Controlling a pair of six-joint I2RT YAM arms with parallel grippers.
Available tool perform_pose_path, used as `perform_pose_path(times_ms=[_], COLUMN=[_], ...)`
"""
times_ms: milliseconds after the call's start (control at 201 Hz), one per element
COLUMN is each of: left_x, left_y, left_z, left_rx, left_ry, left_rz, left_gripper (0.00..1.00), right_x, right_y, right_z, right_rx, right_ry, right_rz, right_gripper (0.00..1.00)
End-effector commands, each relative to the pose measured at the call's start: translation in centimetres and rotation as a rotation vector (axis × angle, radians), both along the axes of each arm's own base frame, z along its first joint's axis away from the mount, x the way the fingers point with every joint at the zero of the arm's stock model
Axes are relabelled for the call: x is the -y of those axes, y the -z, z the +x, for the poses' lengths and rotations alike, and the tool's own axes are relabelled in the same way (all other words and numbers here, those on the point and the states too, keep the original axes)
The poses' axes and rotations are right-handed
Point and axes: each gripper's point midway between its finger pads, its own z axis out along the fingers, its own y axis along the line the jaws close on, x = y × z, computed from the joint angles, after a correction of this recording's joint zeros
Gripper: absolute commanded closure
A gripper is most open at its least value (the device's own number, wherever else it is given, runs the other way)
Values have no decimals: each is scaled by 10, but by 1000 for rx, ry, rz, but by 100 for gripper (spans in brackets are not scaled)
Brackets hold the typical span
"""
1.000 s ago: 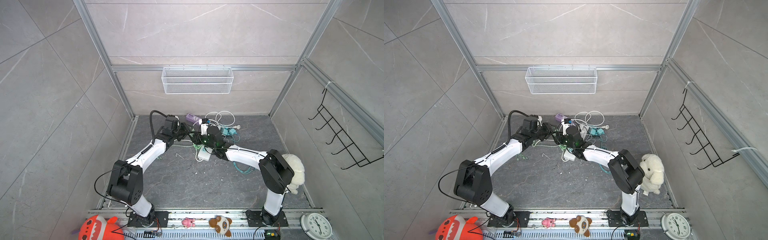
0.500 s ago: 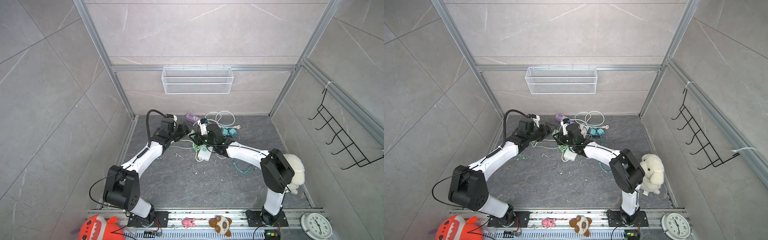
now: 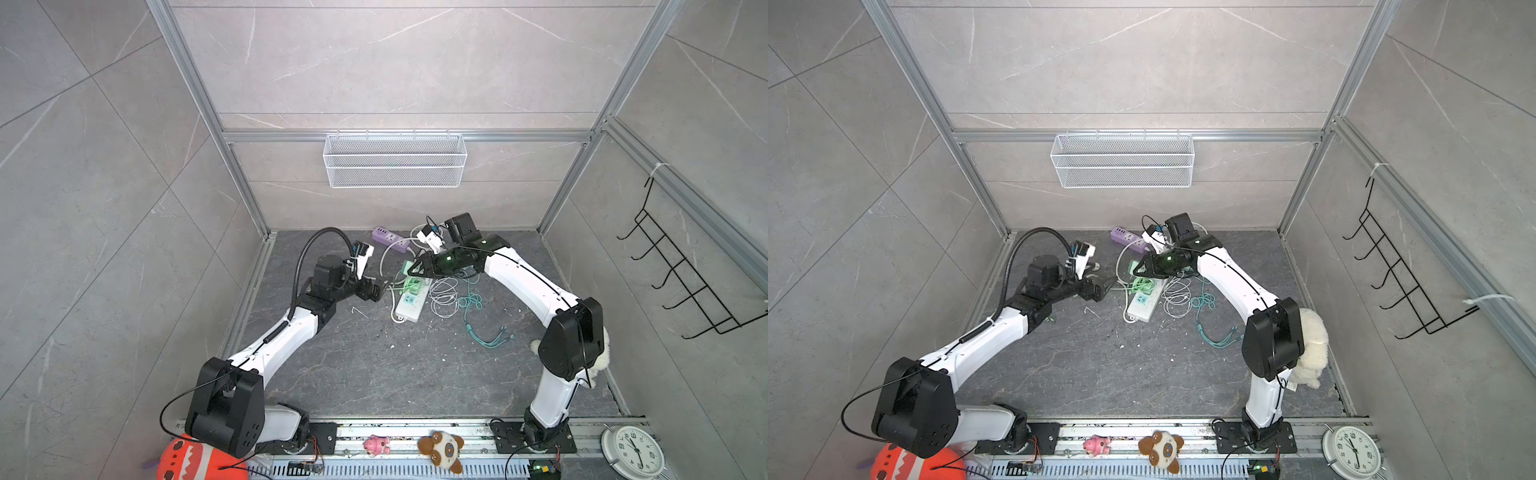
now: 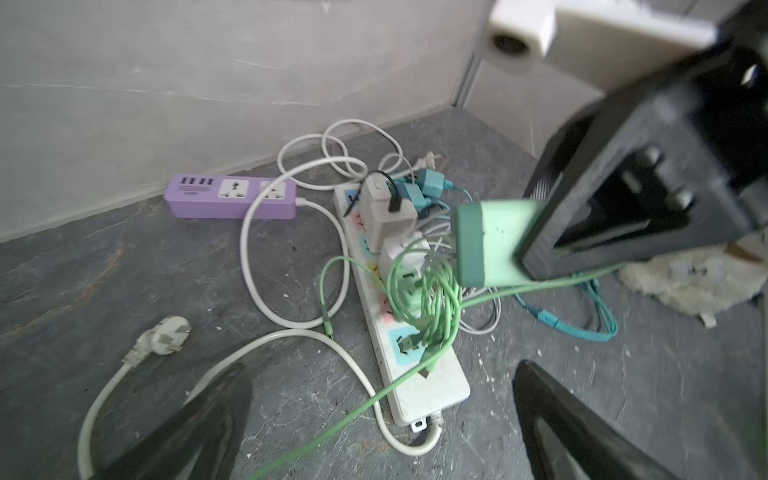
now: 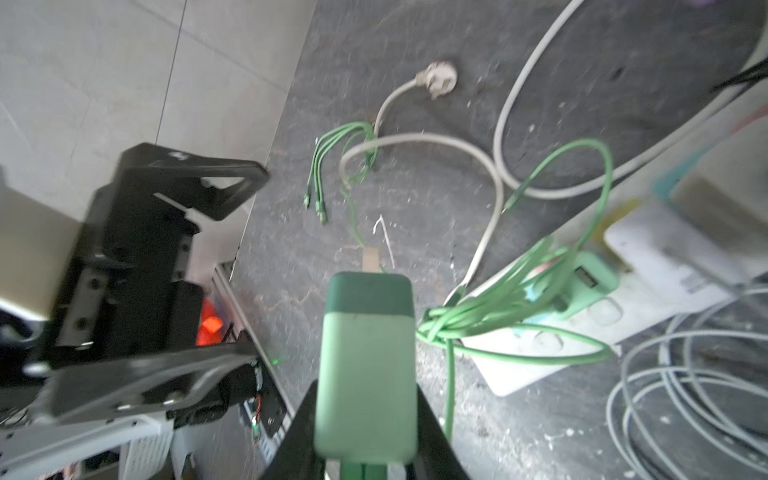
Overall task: Insert the plug
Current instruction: 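Grasp the green charger held by left gripper with right gripper, then open left gripper and draw back while right gripper carries the green charger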
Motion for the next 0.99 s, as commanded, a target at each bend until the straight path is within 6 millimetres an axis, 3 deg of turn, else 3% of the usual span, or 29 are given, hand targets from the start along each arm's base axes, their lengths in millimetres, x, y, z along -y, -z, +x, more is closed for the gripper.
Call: perform_pose_path(times_ms=[0, 124, 323, 503, 747, 985], left_x=[33, 53, 55, 58, 66, 73], left_y=[-39, -23, -15, 3, 24, 25], left_z=[-13, -21, -17, -16, -27, -28], left_rx=[397, 546, 658, 689, 623, 589], left_ry=[220, 270, 264, 318, 463, 510], left_rz=[57, 164, 228, 321, 372, 360], left_gripper=[0, 0, 0, 0, 12, 26], right_x=[-3, -3, -11, -14, -12, -12], right_y=[-1, 7, 27, 29, 27, 25], right_z=[-29, -30, -39, -41, -46, -49], right_rx=[-111, -142, -185, -189, -182, -183], right_ry=[-121, -114, -151, -169, -190, -194], right_rz=[13, -20, -62, -72, -76, -66], right_gripper=[93, 93, 94, 94, 94, 94])
